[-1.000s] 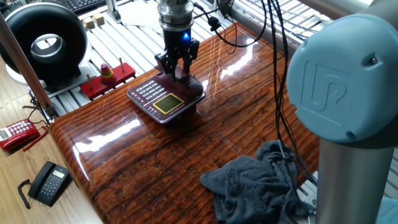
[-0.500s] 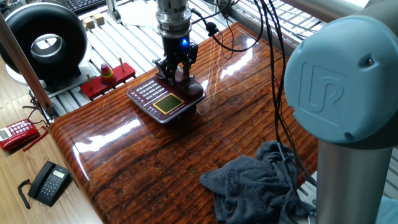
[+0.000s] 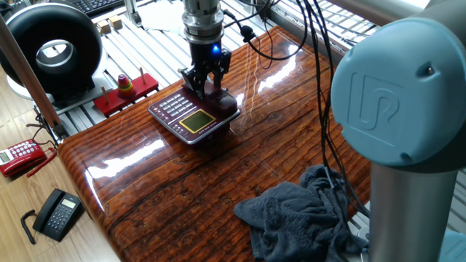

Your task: Place the handset of the telephone on the corresponding phone cradle

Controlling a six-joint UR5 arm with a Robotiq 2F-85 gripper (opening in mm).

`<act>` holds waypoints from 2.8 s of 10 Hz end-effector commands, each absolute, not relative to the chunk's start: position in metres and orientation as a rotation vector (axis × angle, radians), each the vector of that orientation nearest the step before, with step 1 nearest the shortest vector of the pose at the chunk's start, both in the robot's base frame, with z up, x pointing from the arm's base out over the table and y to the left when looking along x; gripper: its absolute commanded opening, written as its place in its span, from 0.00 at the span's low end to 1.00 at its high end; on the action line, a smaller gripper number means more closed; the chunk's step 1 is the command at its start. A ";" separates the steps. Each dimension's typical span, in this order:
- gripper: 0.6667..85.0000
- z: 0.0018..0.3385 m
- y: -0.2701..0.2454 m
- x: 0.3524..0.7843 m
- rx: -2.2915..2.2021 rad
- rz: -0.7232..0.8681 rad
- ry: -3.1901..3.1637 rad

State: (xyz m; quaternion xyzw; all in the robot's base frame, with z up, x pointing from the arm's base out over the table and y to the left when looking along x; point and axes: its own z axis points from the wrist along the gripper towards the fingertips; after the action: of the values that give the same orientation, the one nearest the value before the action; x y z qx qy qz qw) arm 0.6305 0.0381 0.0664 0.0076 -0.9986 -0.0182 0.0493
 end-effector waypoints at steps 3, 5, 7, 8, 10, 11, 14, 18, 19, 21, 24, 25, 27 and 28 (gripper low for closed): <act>0.38 0.073 0.044 0.637 -0.008 -0.088 -3.048; 0.38 0.075 0.050 0.636 -0.016 -0.117 -3.047; 0.38 0.074 0.050 0.636 -0.013 -0.115 -3.047; 0.38 0.073 0.048 0.636 -0.011 -0.108 -3.047; 0.38 0.070 0.047 0.636 -0.010 -0.099 -3.049; 0.38 0.069 0.047 0.636 -0.010 -0.097 -3.049; 0.38 0.064 0.046 0.635 -0.013 -0.080 -3.049; 0.48 0.064 0.048 0.637 0.003 -0.084 -3.060; 0.49 0.065 0.048 0.636 0.004 -0.086 -3.060; 0.49 0.067 0.049 0.636 0.001 -0.088 -3.060; 0.26 0.066 0.049 0.632 -0.015 -0.090 -3.049; 0.26 0.065 0.048 0.632 -0.012 -0.087 -3.049; 0.26 0.067 0.047 0.629 -0.013 -0.080 -3.045; 0.26 0.069 0.045 0.627 -0.015 -0.073 -3.040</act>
State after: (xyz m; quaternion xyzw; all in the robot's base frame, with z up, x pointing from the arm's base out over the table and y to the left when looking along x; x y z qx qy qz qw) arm 0.6298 0.0453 0.0656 -0.0014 -0.9987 -0.0216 0.0472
